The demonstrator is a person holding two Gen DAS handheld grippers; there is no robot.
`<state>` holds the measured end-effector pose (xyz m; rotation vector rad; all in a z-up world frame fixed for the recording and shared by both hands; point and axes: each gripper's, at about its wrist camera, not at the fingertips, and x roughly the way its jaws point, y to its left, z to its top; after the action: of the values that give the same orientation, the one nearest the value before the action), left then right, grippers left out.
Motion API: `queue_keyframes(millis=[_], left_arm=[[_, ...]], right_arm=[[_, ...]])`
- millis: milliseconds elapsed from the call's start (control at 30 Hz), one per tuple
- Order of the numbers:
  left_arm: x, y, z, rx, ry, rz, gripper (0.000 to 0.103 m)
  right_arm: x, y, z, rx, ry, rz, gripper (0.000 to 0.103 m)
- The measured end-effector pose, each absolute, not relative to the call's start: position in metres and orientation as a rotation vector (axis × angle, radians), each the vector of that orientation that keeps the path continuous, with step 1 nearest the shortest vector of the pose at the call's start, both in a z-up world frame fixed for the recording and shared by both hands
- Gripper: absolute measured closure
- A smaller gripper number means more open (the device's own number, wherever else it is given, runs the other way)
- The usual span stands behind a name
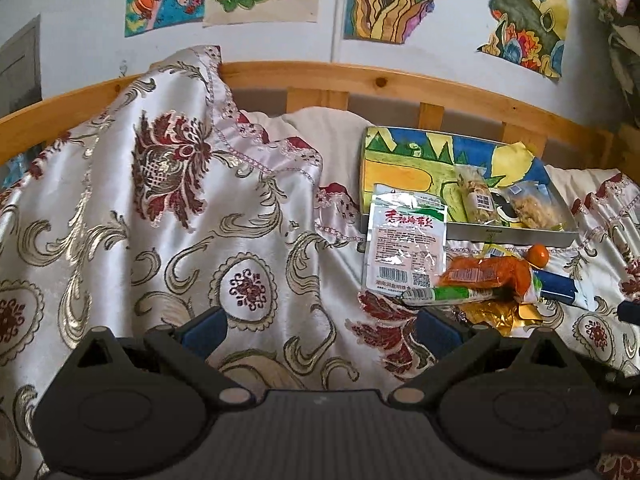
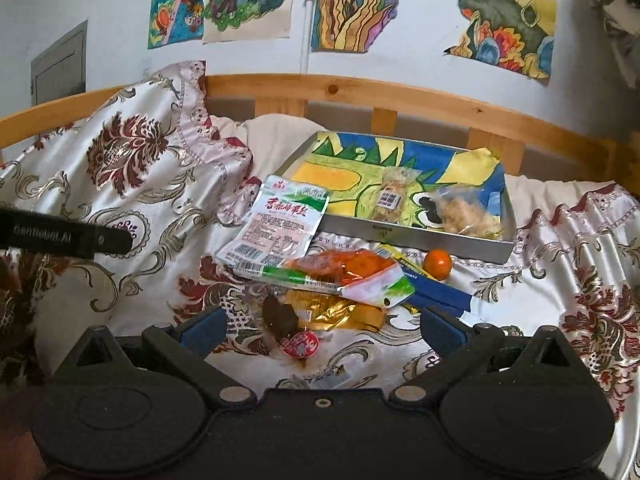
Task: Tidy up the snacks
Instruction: 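Pull both tools back from the tray toward the remaining snacks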
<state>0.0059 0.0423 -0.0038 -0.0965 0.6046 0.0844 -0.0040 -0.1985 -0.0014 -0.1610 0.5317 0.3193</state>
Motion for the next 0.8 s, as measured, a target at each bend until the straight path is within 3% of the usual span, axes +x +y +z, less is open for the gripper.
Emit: queue_keyframes(millis=[800], left_arm=[[0.069,0.016,-0.005,0.027,0.692,-0.109,0.001]], right_arm=[[0.052,-0.212,-0.013,-0.119,0.65,0.514,0.001]])
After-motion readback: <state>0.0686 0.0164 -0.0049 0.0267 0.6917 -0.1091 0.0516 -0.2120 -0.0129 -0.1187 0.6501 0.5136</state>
